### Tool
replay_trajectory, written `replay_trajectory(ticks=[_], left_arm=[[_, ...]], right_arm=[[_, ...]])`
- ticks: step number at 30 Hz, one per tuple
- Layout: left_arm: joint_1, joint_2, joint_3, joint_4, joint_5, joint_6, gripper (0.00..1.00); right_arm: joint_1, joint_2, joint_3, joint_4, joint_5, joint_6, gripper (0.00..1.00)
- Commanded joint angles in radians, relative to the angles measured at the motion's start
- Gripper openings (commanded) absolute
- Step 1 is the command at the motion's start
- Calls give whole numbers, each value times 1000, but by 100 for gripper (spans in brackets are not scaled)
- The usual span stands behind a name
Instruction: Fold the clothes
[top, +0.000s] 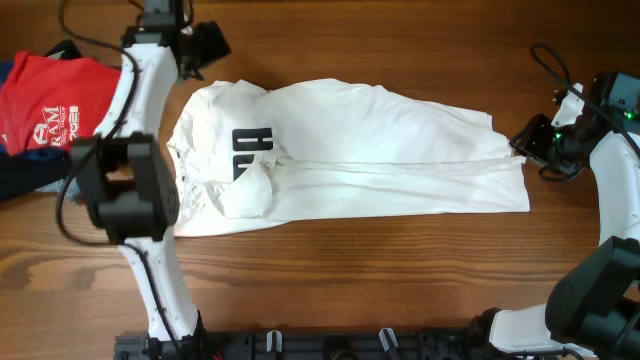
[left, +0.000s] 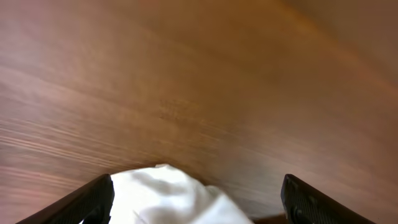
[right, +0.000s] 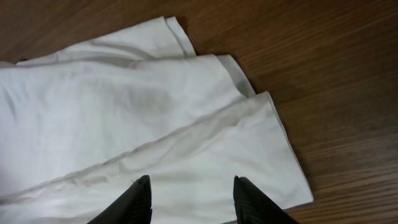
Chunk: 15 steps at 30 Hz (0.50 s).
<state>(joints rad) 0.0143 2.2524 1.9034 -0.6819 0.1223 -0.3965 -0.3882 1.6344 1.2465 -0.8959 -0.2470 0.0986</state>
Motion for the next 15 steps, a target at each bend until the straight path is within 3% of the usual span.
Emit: replay_trajectory(ticks=[1, 7, 10, 13, 15], left_arm=[[-4, 103, 20, -34, 68, 27, 84], [-19, 165, 20, -102, 60, 61, 80], [-19, 165, 20, -131, 60, 61, 59], [-16, 162, 20, -162, 60, 61, 6], [-15, 147, 20, -194, 60, 60, 4]], right_arm=[[-2, -2, 12, -10, -21, -17, 43], [-2, -2, 12, -13, -21, -16, 43], [-2, -2, 12, -14, -21, -17, 43], [-2, -2, 12, -12, -20, -17, 43], [-2, -2, 12, -9, -20, -22, 42]])
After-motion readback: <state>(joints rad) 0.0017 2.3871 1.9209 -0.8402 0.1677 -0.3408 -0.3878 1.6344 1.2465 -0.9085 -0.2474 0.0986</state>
